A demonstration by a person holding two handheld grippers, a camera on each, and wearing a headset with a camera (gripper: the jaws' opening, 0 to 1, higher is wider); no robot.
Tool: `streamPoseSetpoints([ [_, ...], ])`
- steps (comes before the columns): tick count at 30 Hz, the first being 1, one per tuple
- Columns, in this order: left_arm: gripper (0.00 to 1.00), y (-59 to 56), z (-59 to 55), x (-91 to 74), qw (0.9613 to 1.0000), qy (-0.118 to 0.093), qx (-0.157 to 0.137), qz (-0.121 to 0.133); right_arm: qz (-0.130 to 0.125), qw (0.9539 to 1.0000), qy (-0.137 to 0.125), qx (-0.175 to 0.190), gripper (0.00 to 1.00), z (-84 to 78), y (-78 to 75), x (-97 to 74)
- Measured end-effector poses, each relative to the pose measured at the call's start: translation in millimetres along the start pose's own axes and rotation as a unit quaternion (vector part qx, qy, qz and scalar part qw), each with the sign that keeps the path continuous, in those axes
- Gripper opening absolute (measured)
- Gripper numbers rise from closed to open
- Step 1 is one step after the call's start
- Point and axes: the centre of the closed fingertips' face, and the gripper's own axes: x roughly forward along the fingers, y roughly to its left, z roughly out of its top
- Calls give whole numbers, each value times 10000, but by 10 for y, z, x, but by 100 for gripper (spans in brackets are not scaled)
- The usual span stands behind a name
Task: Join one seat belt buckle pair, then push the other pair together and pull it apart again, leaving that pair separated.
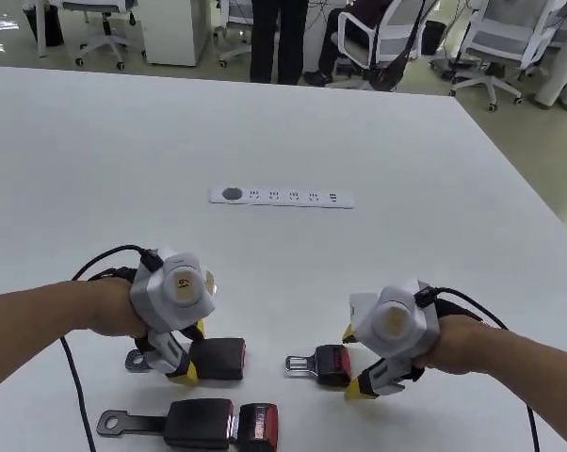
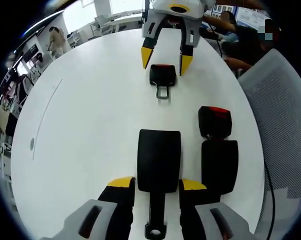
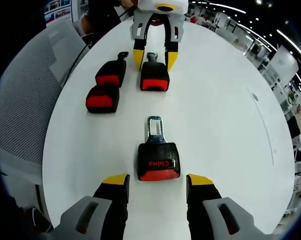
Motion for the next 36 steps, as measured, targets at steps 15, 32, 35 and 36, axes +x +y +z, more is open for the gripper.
streamPoseSetpoints([
  [15,44,-115,-150,-211,9976,-368,-565,153,-304,9974,-426,493,53,-42,14,-181],
  [32,51,-313,-442,-507,9807,-1265,-1375,584,-498,9914,-904,810,62,-58,222,-348],
  [35,53,-385,-467,-546,9746,-1478,-1543,668,-559,9891,-1016,910,63,-51,284,-385],
  [36,54,-413,-452,-554,9722,-1568,-1599,680,-574,9881,-1054,961,63,-46,306,-397],
])
